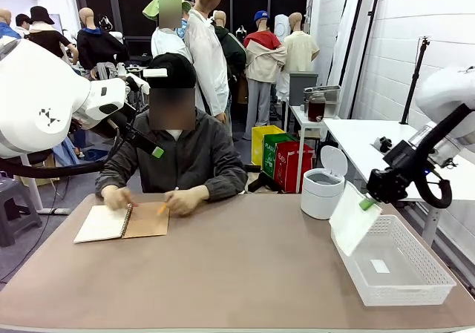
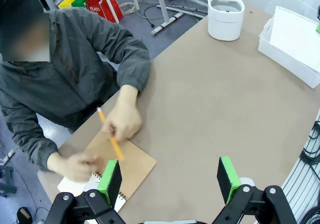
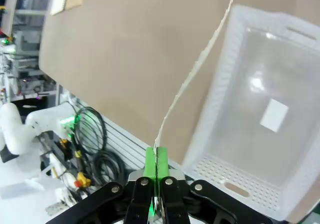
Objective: Sort the paper based on its condition.
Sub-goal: If a person hands you a paper, place it in the Organizing basket , and if it's crumpled, put it in the Trash can.
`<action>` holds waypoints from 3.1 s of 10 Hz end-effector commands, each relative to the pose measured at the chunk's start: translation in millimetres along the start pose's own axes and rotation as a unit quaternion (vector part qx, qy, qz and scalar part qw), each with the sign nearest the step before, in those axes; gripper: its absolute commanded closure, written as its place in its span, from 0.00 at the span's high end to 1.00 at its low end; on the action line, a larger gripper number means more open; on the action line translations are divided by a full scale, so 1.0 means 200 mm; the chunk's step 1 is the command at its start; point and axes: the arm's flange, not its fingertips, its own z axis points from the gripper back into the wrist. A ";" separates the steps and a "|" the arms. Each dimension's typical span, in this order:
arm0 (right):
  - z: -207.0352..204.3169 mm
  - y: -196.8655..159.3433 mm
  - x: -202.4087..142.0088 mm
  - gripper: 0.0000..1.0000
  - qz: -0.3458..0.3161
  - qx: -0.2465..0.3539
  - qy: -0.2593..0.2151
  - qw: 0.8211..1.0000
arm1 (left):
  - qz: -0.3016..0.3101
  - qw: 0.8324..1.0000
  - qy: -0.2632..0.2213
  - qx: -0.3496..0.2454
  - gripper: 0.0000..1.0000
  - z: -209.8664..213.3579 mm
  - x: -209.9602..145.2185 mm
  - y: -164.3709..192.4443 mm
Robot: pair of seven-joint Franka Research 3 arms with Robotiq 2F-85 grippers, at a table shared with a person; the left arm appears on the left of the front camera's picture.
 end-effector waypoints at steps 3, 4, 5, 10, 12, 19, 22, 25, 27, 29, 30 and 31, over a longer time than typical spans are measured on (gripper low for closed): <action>-0.04 -0.17 -0.01 0.00 -0.026 -0.092 0.004 0.995 | 0.008 1.000 0.001 0.002 1.00 0.00 0.00 0.00; -0.07 -0.21 -0.01 0.00 -0.042 -0.110 0.014 0.993 | 0.008 1.000 0.001 0.002 1.00 0.00 0.00 0.00; -0.12 -0.25 0.00 0.00 -0.058 -0.121 0.020 0.991 | 0.008 1.000 0.001 0.002 1.00 0.00 0.00 0.00; -0.29 -0.29 -0.06 0.00 -0.113 -0.105 0.063 0.986 | 0.008 1.000 0.001 0.002 1.00 0.00 0.00 0.00; -0.34 -0.28 -0.08 0.00 -0.122 -0.120 0.047 0.984 | 0.008 1.000 0.001 0.002 1.00 0.00 0.00 0.00; -0.46 -0.34 -0.06 0.51 -0.201 -0.252 0.048 0.945 | 0.008 1.000 0.001 0.002 1.00 0.00 0.00 0.00; -0.41 -0.30 -0.03 1.00 -0.222 -0.289 0.047 0.930 | 0.008 1.000 0.001 0.002 1.00 0.00 0.00 0.00; -0.32 -0.26 0.02 1.00 -0.238 -0.329 0.040 0.913 | 0.008 1.000 0.001 0.002 1.00 0.00 0.00 0.00; -0.27 -0.22 0.05 1.00 -0.238 -0.337 0.034 0.910 | 0.008 1.000 0.001 0.002 1.00 0.00 0.00 0.00; -0.24 -0.18 0.08 1.00 -0.238 -0.344 0.026 0.908 | 0.008 1.000 0.001 0.002 1.00 0.00 0.00 0.00; -0.24 -0.16 0.09 1.00 -0.239 -0.346 0.018 0.907 | 0.008 1.000 0.001 0.002 1.00 0.00 0.00 0.00; -0.25 -0.17 0.11 1.00 -0.234 -0.353 -0.023 0.906 | 0.008 1.000 0.001 0.002 1.00 0.00 0.00 0.00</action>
